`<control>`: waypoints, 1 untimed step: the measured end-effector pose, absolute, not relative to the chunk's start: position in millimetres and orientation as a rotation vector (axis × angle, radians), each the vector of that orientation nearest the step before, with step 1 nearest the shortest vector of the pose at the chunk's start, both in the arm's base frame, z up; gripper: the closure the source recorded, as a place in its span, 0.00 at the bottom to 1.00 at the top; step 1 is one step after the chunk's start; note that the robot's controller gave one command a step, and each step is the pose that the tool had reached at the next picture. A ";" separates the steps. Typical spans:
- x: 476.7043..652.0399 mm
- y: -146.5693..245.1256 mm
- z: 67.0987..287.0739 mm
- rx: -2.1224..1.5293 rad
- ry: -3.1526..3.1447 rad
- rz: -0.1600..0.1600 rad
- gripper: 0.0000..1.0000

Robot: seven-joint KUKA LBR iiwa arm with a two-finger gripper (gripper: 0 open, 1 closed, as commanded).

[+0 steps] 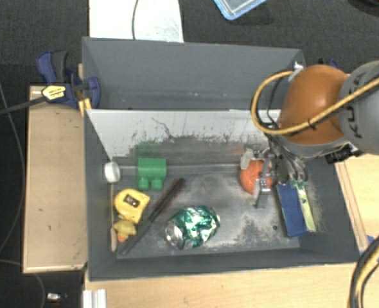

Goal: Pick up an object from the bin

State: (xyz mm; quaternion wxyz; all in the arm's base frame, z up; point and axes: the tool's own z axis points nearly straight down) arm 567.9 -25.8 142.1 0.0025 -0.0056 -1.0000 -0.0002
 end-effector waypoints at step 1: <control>569.5 -25.8 146.8 -0.016 -3.144 0.000 0.00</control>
Offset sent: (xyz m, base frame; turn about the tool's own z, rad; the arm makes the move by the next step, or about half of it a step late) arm 0.0201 -0.0563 -0.0721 0.1823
